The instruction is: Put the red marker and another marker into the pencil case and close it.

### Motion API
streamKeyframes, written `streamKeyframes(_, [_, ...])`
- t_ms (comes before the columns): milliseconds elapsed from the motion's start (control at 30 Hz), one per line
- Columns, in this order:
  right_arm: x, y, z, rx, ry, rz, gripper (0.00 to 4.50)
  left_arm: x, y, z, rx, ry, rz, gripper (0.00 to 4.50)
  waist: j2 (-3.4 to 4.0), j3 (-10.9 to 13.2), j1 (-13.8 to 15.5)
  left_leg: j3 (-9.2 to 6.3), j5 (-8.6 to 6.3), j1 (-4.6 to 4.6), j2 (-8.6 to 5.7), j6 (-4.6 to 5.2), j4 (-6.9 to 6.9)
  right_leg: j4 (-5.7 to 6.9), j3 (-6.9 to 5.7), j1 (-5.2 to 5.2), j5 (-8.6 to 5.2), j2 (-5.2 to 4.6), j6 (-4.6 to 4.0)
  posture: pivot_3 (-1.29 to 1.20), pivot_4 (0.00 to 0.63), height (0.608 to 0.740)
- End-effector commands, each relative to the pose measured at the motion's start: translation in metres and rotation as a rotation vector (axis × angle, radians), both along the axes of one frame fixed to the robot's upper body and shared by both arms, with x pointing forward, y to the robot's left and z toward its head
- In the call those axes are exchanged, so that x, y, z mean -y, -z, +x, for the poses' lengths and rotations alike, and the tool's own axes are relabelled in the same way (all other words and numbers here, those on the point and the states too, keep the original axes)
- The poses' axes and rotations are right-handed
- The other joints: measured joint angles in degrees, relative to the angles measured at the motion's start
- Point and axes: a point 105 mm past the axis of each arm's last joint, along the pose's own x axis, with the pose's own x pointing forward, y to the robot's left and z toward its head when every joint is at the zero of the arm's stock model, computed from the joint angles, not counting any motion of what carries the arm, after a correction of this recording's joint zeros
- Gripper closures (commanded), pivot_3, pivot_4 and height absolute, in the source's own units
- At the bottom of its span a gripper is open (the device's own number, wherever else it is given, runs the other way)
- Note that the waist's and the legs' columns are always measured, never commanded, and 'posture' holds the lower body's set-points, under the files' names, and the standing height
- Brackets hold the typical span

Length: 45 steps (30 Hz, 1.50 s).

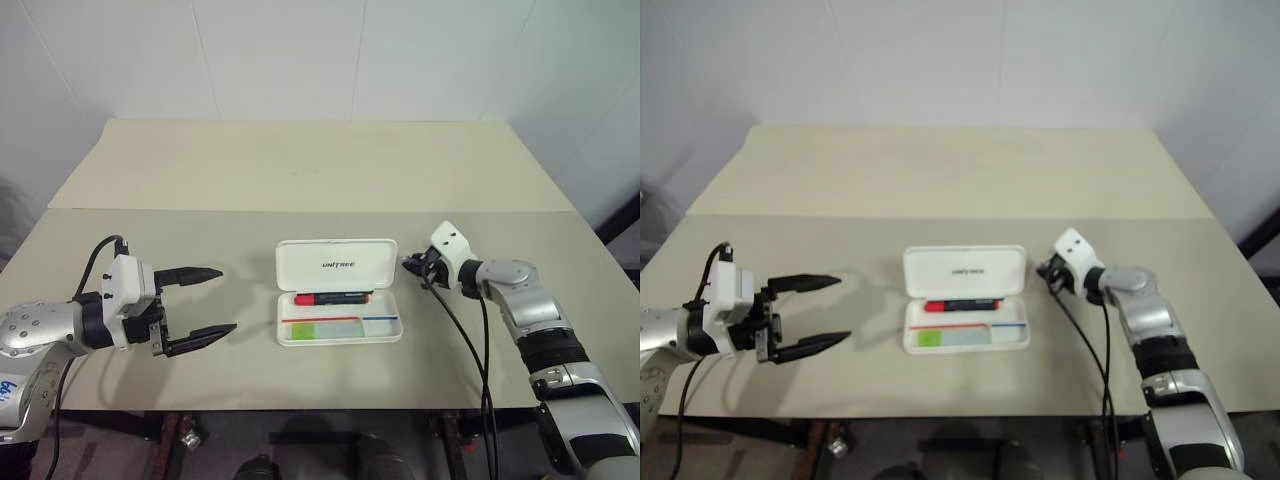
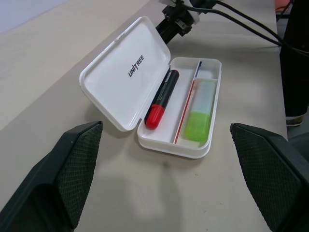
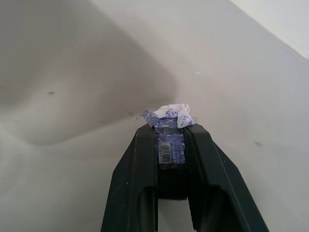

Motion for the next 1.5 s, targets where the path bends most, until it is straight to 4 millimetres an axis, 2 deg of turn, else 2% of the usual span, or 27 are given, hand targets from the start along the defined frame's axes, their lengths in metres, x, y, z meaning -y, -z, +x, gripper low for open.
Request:
streamKeyframes(33, [0.012, -0.037, 0.009, 0.127, 0.049, 0.031, 4.11, 0.002, -0.012, -0.009, 0.036, 0.037, -0.03, 0.0, 0.02, 0.01, -0.04, 0.0, 0.0, 0.0, 0.0, 0.0, -0.02, -0.02, 0.0, 0.0, 0.0, 0.0, 0.0, 0.0, 0.15, 0.74])
streamKeyframes(233, [0.015, -0.069, 0.013, 0.211, 0.054, 0.059, 4.11, 0.006, -0.023, -0.02, 0.039, 0.091, -0.144, 0.0, 0.03, 0.02, -0.22, 0.01, -0.01, -0.01, 0.02, 0.0, -0.12, -0.09, -0.01, -0.02, 0.0, 0.01, 0.0, 0.0, 0.15, 0.74])
streamKeyframes(400, [0.009, -0.092, 0.006, 0.254, 0.0, 0.092, 4.11, 0.007, -0.024, -0.03, 0.013, 0.138, -0.191, 0.0, 0.04, 0.02, -0.18, 0.01, -0.02, -0.02, 0.02, 0.01, -0.15, -0.08, -0.01, -0.02, 0.0, 0.01, 0.0, 0.0, 0.15, 0.74])
streamKeyframes(567, [-0.001, -0.11, -0.011, 0.268, -0.114, 0.081, 4.11, 0.006, -0.019, -0.036, -0.022, 0.186, -0.216, 0.0, 0.05, 0.03, -0.09, 0.02, -0.03, -0.03, 0.02, 0.02, -0.15, -0.2, -0.01, -0.02, 0.0, 0.01, 0.0, 0.0, 0.15, 0.74])
streamKeyframes(667, [-0.013, -0.119, -0.029, 0.24, -0.214, 0.08, 4.11, 0.003, -0.011, -0.038, -0.056, 0.215, -0.197, 0.0, 0.06, 0.03, -0.01, 0.02, -0.03, -0.02, 0.02, 0.02, -0.16, -0.2, -0.01, -0.02, -0.01, 0.01, 0.0, 0.0, 0.15, 0.74])
streamKeyframes(867, [-0.035, -0.114, -0.067, 0.104, -0.402, 0.005, 4.11, -0.003, -0.005, -0.035, -0.082, 0.262, -0.163, 0.0, 0.06, 0.04, 0.15, 0.02, -0.05, -0.03, 0.03, 0.04, -0.16, -0.27, -0.05, -0.02, -0.01, 0.01, -0.01, 0.0, 0.15, 0.74])
streamKeyframes(1000, [-0.042, -0.08, -0.095, -0.041, -0.544, -0.17, 4.11, -0.01, 0.01, -0.029, -0.116, 0.268, -0.087, 0.0, 0.05, 0.03, 0.25, 0.02, -0.06, -0.01, 0.03, 0.04, -0.19, -0.3, -0.07, -0.02, -0.04, 0.01, -0.06, 0.0, 0.15, 0.74])
streamKeyframes(1333, [-0.055, -0.038, -0.115, -0.156, -0.67, -0.245, 4.11, -0.015, 0.009, -0.019, -0.074, 0.243, -0.104, 0.0, -0.01, 0.06, 0.21, 0.06, -0.1, -0.05, 0.05, 0.07, -0.18, -0.35, -0.09, -0.04, -0.03, 0.0, -0.04, 0.0, 0.15, 0.74])
streamKeyframes(1500, [-0.061, -0.027, -0.117, -0.18, -0.708, -0.267, 4.11, -0.016, 0.007, -0.02, -0.06, 0.233, -0.1, 0.0, -0.02, 0.05, 0.24, 0.08, -0.11, -0.05, 0.04, 0.08, -0.1, -0.33, -0.09, -0.03, -0.03, -0.01, -0.04, 0.0, 0.15, 0.74])
